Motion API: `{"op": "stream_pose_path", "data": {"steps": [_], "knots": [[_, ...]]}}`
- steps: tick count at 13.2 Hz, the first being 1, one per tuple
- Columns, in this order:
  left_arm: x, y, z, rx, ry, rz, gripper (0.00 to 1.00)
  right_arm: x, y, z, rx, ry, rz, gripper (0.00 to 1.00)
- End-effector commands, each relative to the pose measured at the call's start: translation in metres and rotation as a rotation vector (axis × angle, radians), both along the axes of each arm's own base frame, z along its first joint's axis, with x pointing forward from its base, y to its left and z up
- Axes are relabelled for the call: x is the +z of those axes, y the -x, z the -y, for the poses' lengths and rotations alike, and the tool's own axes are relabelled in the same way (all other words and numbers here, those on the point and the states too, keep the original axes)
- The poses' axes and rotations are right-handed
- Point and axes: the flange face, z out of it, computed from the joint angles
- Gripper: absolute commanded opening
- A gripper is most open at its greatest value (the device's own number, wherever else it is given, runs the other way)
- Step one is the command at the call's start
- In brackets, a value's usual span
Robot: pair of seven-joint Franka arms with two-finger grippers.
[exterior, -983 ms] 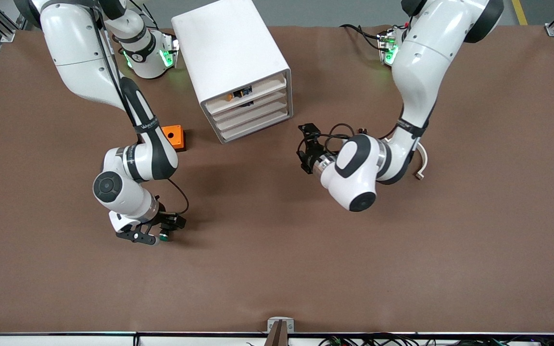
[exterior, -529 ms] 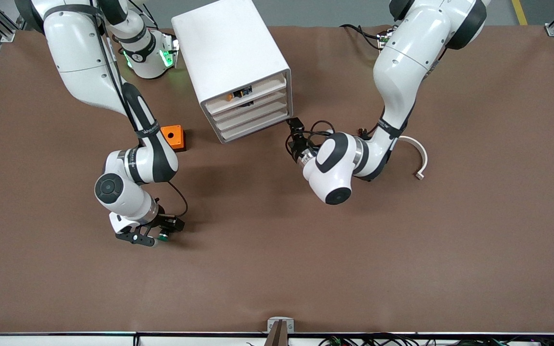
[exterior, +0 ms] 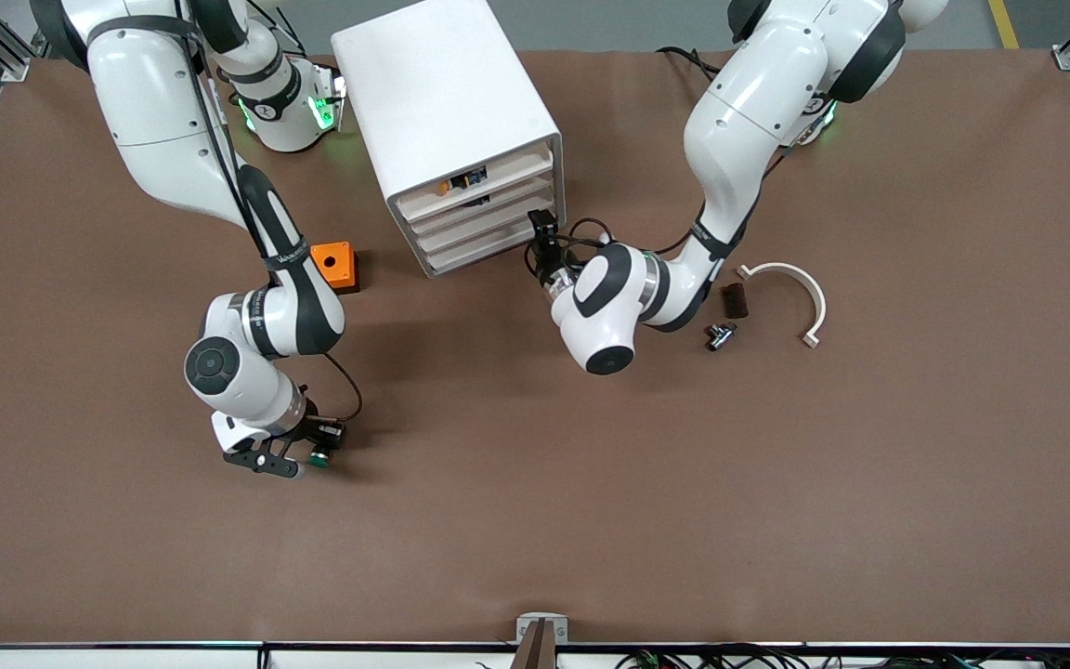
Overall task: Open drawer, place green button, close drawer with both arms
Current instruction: 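Hook the drawer handle with the left gripper while the right gripper lifts the button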
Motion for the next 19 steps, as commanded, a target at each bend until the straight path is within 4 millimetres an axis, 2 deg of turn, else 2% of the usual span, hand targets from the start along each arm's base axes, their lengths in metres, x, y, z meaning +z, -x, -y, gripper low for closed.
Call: {"op": "stream_pose_path", "data": {"steps": [1, 3, 4, 6, 9, 11, 13, 15, 17, 19], "knots": [[-0.007, 0.008, 0.013, 0.036, 0.009, -0.044, 0.59, 0.001, -0.005, 0.004, -0.075, -0.046, -0.008, 0.18], [-0.011, 0.018, 0.025, 0.036, 0.005, -0.038, 0.53, 0.008, -0.005, 0.000, -0.184, -0.099, -0.024, 0.05], [-0.018, 0.020, 0.025, 0.038, -0.001, -0.042, 0.48, 0.015, -0.004, -0.006, -0.229, -0.108, -0.057, 0.03], [-0.019, 0.023, 0.027, 0.034, 0.000, -0.044, 0.43, 0.028, -0.002, -0.021, -0.282, -0.113, -0.111, 0.03], [-0.018, 0.020, 0.024, 0.035, 0.001, -0.038, 0.03, 0.060, 0.004, -0.026, -0.319, -0.110, -0.171, 0.03], [-0.017, 0.006, 0.013, 0.050, -0.002, -0.022, 0.01, 0.080, 0.009, -0.027, -0.362, -0.110, -0.202, 0.03], [-0.015, -0.026, -0.011, 0.094, 0.022, 0.011, 0.01, 0.105, 0.014, -0.036, -0.406, -0.103, -0.239, 0.03], [-0.007, -0.062, -0.039, 0.128, 0.093, 0.063, 0.02, 0.125, 0.018, -0.061, -0.480, -0.079, -0.285, 0.03], [0.008, -0.090, -0.054, 0.171, 0.115, 0.098, 0.03, 0.153, 0.031, -0.092, -0.577, -0.011, -0.252, 0.04], [0.015, -0.111, -0.069, 0.201, 0.137, 0.132, 0.07, 0.159, 0.046, -0.126, -0.676, 0.036, -0.228, 0.04]]}}
